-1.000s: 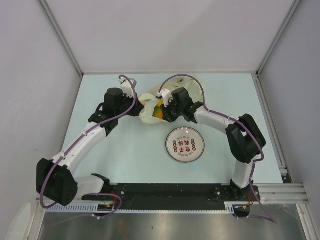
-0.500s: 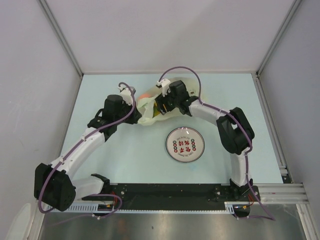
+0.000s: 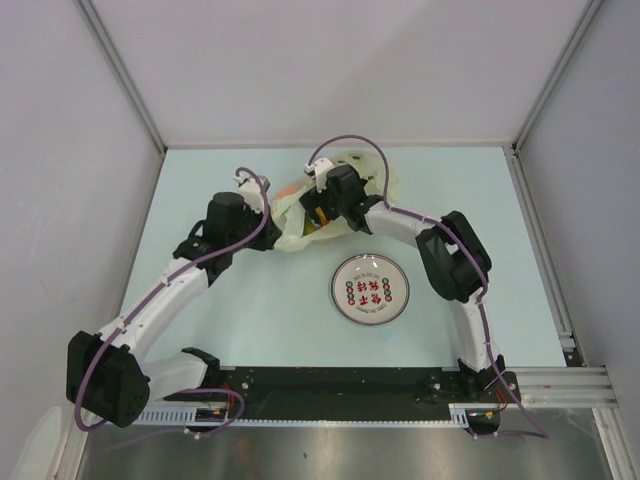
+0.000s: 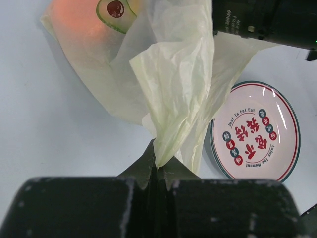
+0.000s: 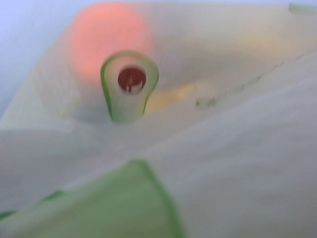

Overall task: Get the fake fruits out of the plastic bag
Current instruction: Take out the fake fruit from the plastic bag.

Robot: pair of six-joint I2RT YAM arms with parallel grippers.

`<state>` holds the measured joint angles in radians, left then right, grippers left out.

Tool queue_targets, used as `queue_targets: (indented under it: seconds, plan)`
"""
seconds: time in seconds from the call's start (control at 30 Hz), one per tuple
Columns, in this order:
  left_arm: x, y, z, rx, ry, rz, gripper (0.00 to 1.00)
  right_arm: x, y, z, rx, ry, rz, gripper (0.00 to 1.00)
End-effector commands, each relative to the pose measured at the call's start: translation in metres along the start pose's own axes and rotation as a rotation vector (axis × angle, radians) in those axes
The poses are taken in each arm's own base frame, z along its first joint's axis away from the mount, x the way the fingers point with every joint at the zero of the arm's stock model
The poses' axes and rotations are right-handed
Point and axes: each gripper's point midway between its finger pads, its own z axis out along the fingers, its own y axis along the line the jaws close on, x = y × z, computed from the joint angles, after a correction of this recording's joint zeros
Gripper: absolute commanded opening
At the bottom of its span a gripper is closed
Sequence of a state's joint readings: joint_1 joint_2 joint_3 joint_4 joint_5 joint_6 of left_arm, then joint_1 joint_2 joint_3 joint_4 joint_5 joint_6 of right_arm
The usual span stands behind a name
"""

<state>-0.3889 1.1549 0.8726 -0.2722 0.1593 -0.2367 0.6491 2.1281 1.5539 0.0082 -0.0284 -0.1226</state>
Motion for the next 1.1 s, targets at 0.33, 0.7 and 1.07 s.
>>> queue_targets:
  seconds: [0.33, 0.7, 1.07]
  plan:
    - [-0.012, -0.004, 0.001, 0.016, -0.040, -0.006, 0.00, -0.028, -0.026, 0.028, 0.098, -0.098, -0.087, 0.57]
    - [-0.038, -0.006, 0.005, 0.018, -0.126, 0.014, 0.00, -0.070, 0.002, -0.041, -0.063, -0.136, -0.087, 0.32]
    - [-0.059, -0.009, 0.000, 0.021, -0.203, 0.028, 0.00, -0.037, 0.028, -0.084, -0.244, -0.041, -0.060, 0.32]
